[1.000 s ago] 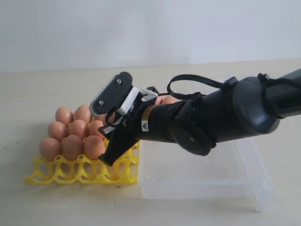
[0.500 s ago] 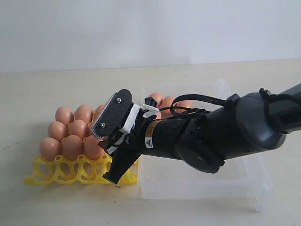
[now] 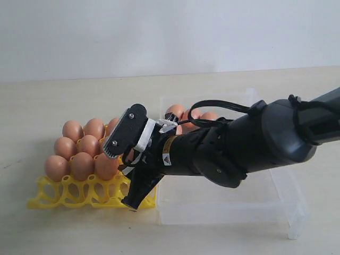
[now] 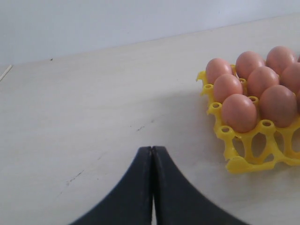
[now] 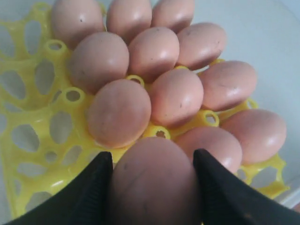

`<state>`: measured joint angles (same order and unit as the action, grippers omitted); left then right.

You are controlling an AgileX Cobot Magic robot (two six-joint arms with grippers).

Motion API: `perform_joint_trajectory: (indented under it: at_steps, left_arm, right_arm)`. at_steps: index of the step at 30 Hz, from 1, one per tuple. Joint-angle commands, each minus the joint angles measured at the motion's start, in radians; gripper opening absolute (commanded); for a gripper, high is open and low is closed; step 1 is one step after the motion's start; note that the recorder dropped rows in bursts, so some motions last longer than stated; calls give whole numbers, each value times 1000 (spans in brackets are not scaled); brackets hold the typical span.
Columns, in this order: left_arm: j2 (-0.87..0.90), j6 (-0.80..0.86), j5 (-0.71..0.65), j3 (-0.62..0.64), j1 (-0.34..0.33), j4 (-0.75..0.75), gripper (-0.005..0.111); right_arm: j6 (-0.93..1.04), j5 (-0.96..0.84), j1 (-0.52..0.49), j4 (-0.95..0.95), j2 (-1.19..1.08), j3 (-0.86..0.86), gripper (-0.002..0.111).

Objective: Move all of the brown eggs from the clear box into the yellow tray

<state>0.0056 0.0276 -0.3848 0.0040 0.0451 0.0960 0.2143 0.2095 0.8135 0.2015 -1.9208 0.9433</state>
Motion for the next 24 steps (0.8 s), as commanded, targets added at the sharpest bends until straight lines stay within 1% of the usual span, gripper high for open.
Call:
perform_joint_trajectory:
  at_steps: [1,5,14,16,21,24]
  left_arm:
    - [-6,-5,6,-4,5,-1,0]
    - [-6,-5,6,-4,5,-1,0]
    - [-6,-5,6,-4,5,-1,0]
    - [-6,-5,6,-4,5,-1,0]
    - [-6,-5,6,-4,5,-1,0]
    - [-6,-5,6,-4,5,-1,0]
  right_arm:
    - [2,-142,-2,-11,0,85,0]
    - [2,-144,-2,-11,0,115,0]
    - [-7,-156,1,-13,0,113,0]
    - [-9,-150,14,-15,0,110,0]
    - [27,-12,41,-11,0,71,0]
    - [19,29,41,-11,0,56,0]
